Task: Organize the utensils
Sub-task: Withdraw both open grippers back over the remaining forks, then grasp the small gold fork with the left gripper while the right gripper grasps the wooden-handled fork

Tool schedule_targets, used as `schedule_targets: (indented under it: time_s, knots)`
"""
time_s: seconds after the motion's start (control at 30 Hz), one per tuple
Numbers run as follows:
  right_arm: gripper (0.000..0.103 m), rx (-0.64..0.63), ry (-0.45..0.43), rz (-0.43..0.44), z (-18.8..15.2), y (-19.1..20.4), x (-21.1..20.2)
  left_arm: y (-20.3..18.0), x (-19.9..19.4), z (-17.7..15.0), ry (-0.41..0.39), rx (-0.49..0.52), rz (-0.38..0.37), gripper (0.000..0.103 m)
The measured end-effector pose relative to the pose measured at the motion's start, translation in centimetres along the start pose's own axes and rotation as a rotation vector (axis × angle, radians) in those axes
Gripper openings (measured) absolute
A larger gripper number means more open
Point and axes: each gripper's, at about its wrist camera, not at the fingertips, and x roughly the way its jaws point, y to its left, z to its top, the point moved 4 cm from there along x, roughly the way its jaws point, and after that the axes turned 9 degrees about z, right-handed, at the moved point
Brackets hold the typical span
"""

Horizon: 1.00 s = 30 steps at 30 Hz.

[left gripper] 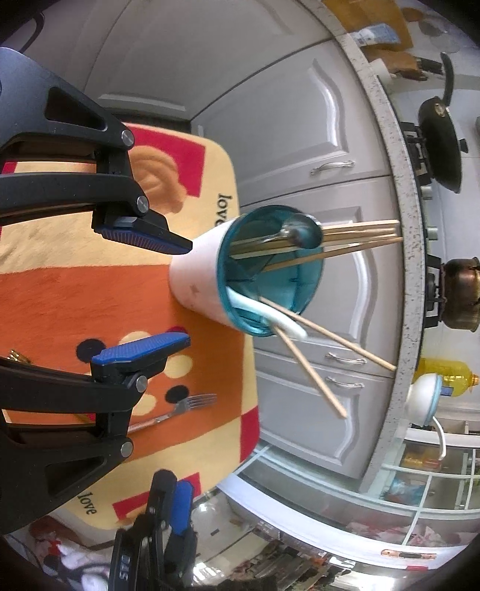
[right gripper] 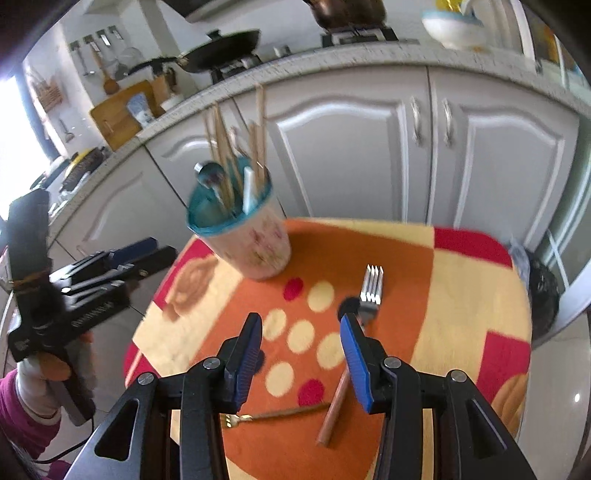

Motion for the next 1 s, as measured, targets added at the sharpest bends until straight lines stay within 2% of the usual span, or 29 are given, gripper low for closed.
schedule_targets:
  time_s: [0.13, 0.27, 0.43, 0.67, 0.87, 1.0]
  knots:
    - [0.042, 0.044, 0.052, -0.021, -1.5, -2.0, 1.8, 0.0, 0.8, -1.3, 0.041, -0.004, -0.033, 0.043]
    - [0.042, 0.090, 0.107, -0.040, -2.9, -3.8, 3.7, -0.4, 1.3, -2.9, 0.093, 0.018, -0.100, 0.043]
    - [0.042, 0.125, 0.131, -0.033, -4.0, -4.8, 4.9, -2.6, 1.3, -5.3, 0.167, 0.108, -0.217, 0.043]
    - [0.042, 0.138, 0.149, -0.030, -4.1, -5.2, 6.1, -6.4, 1.5, -8.1, 0.261, 0.255, -0.334, 0.043]
    - [0.042, 0.148, 0.159, -0.028, -4.2, -5.9, 6.4, -8.3, 2.1, -9.4, 0.320, 0.296, -0.409, 0.043]
    - [0.042, 0.195, 0.144, -0.057, -4.1, -7.2, 6.2, -10.9, 3.5, -9.6, 0.330, 0.377, -0.411, 0.043]
